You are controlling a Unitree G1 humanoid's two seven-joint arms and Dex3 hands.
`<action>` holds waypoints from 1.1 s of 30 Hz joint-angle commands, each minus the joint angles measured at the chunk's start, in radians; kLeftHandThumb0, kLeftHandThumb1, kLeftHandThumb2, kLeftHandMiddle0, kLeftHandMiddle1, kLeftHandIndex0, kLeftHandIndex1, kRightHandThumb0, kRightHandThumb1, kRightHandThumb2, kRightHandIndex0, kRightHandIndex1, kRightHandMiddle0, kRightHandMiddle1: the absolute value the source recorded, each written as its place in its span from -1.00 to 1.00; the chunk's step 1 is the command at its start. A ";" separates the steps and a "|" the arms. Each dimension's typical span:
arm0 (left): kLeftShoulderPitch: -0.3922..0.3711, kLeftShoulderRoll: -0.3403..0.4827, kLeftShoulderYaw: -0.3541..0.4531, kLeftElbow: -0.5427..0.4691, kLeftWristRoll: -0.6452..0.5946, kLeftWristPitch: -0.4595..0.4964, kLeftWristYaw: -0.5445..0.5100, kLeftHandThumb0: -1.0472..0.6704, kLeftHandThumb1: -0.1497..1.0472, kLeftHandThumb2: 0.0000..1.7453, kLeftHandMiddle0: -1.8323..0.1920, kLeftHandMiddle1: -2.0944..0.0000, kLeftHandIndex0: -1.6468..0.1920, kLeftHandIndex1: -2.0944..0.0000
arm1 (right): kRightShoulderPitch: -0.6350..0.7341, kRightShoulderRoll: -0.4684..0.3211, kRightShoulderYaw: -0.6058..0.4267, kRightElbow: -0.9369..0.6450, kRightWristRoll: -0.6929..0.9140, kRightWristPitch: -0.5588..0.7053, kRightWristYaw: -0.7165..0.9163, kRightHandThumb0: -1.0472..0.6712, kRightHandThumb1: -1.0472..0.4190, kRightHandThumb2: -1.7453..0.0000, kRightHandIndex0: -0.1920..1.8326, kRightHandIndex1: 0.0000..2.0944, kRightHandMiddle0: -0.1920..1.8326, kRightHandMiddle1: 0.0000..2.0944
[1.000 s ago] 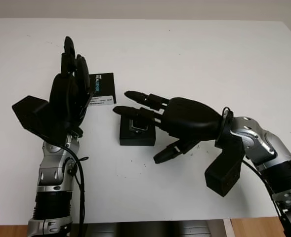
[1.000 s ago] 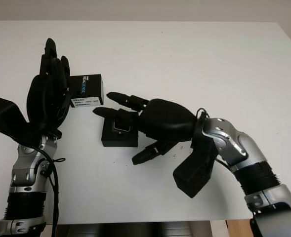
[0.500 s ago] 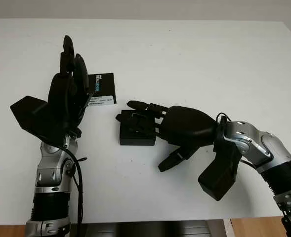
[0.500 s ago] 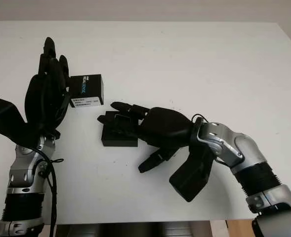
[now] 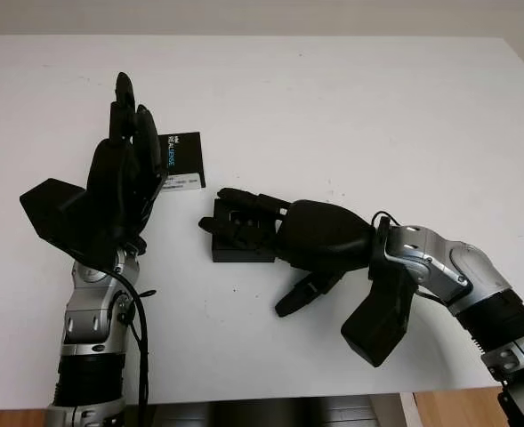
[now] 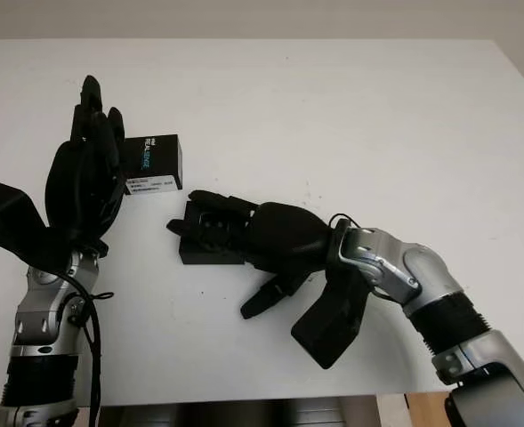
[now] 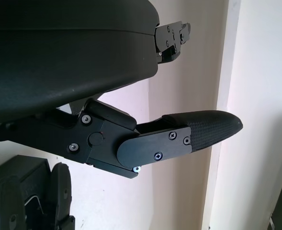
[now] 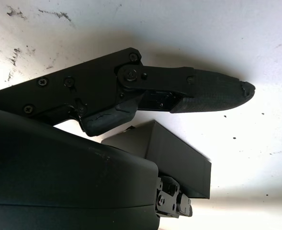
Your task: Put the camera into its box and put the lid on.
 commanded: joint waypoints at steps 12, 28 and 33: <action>0.015 -0.004 -0.003 -0.031 0.008 0.002 0.012 -0.75 1.00 -0.26 1.00 1.00 1.00 1.00 | 0.005 0.014 -0.032 -0.027 0.098 -0.001 -0.039 -0.86 -1.00 0.40 -1.00 -1.00 -1.00 -1.00; -0.004 0.052 0.032 -0.012 -0.005 -0.017 -0.032 -0.75 1.00 -0.34 1.00 1.00 1.00 1.00 | -0.044 0.023 -0.278 -0.153 0.685 0.281 0.197 -0.79 -1.00 0.30 -1.00 -1.00 -1.00 -1.00; -0.069 0.249 0.056 0.130 0.098 -0.131 -0.118 -0.74 1.00 -0.58 0.99 0.98 0.99 0.99 | -0.058 0.033 -0.345 -0.156 0.799 0.491 0.252 -0.81 -1.00 0.29 -1.00 -1.00 -0.99 -1.00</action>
